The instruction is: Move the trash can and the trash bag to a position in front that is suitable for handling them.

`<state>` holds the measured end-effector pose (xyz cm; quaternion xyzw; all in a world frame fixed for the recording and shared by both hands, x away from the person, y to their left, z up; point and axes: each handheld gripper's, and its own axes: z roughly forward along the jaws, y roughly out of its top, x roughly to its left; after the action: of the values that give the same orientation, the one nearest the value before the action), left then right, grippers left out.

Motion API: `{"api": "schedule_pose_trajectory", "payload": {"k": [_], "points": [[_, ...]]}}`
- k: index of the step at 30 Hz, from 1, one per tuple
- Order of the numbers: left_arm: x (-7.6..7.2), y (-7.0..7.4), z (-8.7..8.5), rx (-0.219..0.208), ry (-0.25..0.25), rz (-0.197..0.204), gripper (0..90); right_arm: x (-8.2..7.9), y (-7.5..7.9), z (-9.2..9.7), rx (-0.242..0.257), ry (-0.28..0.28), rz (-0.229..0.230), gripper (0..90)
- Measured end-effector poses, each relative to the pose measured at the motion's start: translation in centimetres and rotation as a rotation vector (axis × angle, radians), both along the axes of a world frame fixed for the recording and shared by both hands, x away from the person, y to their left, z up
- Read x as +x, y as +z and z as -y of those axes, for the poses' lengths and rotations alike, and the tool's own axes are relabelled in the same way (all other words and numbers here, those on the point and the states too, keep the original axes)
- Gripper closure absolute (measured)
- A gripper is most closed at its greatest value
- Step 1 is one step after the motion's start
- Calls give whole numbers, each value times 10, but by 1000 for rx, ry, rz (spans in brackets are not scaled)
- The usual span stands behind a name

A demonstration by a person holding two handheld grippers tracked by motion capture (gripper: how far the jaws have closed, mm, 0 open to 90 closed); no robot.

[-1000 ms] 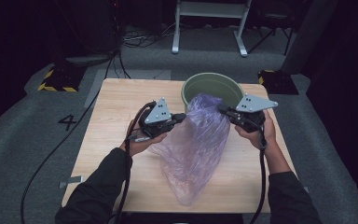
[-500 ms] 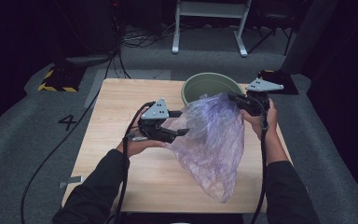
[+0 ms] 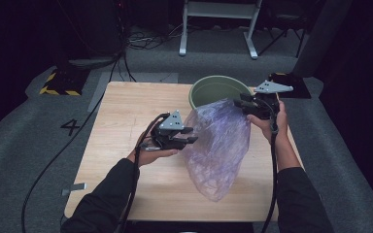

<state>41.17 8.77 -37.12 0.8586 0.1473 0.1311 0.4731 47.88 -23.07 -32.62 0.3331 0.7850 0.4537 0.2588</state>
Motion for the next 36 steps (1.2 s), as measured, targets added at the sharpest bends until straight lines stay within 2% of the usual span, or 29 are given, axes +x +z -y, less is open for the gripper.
{"api": "schedule_pose_trajectory", "payload": {"k": [1, 3, 5, 9, 13, 15, 19, 21, 23, 24, 25, 27, 31, 34, 36], "points": [[0, 0, 0, 0, -1, 6, 759, -2, 1, -1, -8, 18, -4, 483], [0, 0, -1, -2, 7, 27, 846, -7, 4, -1, -15, 8, 14, 415], [-1, 1, -3, -18, 19, 31, 890, -13, 8, 0, 4, 37, 31, 364], [-2, 5, -8, -26, 30, 61, 897, -32, 16, 6, 48, 88, 81, 315], [-3, 11, -15, -45, 40, 72, 898, -57, 19, 12, 41, 126, 123, 264], [-4, 15, -19, -55, 45, 82, 898, -73, 16, 18, 51, 177, 140, 257], [-3, 18, -22, -63, 57, 96, 898, -89, 9, 23, 19, 218, 146, 255], [-4, 19, -22, -70, 56, 101, 899, -92, 5, 22, 12, 246, 133, 258], [-4, 20, -21, -74, 55, 109, 899, -93, 0, 19, -21, 250, 119, 265], [-5, 21, -21, -77, 57, 113, 899, -92, -3, 17, -42, 253, 111, 278], [-6, 23, -21, -82, 58, 116, 898, -91, -6, 15, -62, 245, 109, 329], [-6, 26, -22, -92, 52, 123, 899, -89, -9, 11, -93, 229, 116, 482], [-6, 31, -28, -123, 40, 119, 898, -87, -8, 9, -91, 231, 163, 743], [-6, 34, -31, -126, 43, 120, 899, -82, -7, 5, -105, 218, 176, 869], [-5, 36, -32, -126, 46, 124, 898, -77, -5, 2, -126, 196, 186, 899]]}}
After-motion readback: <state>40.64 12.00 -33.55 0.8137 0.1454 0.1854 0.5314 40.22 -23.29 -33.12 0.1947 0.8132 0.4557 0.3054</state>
